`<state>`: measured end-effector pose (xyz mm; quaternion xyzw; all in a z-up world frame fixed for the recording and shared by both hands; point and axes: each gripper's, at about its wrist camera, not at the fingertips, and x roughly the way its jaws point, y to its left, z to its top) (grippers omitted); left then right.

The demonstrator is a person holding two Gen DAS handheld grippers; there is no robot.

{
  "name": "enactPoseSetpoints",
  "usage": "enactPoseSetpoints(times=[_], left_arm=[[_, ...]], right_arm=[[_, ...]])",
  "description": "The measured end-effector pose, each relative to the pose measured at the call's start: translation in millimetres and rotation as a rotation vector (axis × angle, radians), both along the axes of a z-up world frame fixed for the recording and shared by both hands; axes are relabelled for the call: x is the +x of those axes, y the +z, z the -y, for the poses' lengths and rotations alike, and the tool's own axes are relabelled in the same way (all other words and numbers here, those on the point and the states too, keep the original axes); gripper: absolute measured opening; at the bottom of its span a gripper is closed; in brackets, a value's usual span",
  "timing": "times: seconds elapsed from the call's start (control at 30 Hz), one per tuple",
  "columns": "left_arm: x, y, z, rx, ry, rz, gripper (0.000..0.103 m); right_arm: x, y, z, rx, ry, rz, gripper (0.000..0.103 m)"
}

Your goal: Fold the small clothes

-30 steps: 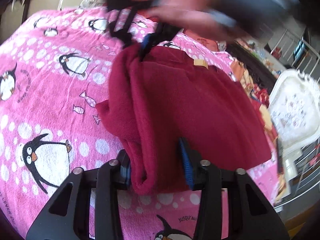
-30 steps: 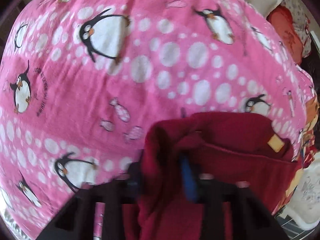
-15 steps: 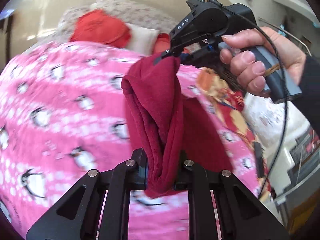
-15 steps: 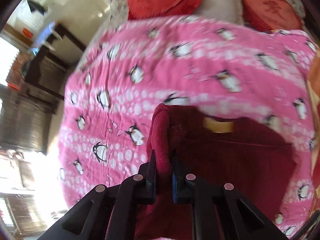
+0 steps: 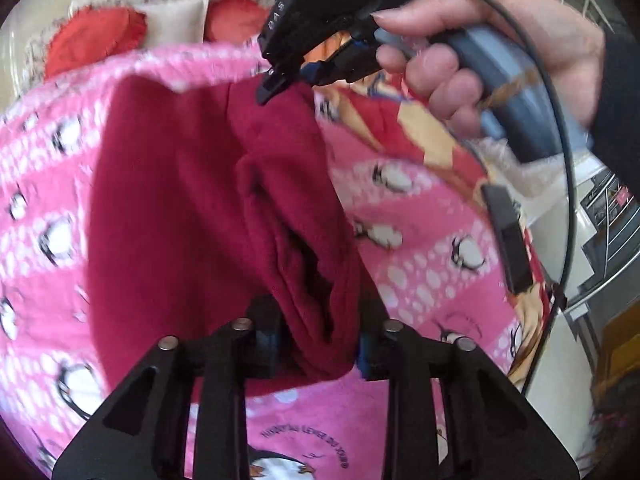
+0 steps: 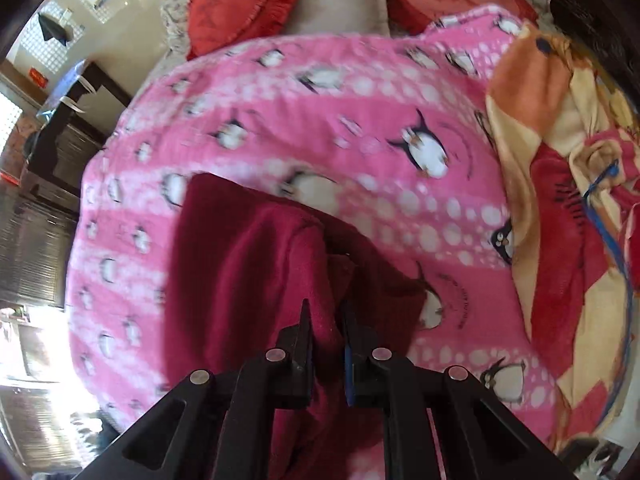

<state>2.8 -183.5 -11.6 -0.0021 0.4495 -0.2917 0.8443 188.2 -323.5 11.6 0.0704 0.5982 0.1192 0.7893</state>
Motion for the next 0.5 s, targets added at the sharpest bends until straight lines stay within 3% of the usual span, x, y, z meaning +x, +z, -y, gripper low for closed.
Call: enactPoseSetpoints(times=[0.1, 0.17, 0.23, 0.37, 0.5], left_arm=[[-15, 6, -7, -0.077, -0.079, -0.064, 0.033], [-28, 14, -20, -0.126, -0.147, -0.096, 0.033], [-39, 28, -50, -0.146, -0.139, -0.054, 0.033], [-26, 40, -100, -0.127, 0.013, 0.043, 0.033], [7, 6, -109, -0.137, 0.067, -0.078, 0.033]], right_arm=[[-11, -15, 23, 0.050, -0.078, 0.055, 0.029], [-27, -6, 46, 0.105, -0.184, 0.139, 0.030], [-48, 12, 55, 0.069, -0.210, 0.250, 0.030], [-117, 55, 38, 0.092, -0.023, 0.492, 0.030], [-178, 58, -8, 0.125, 0.262, 0.578, 0.030]])
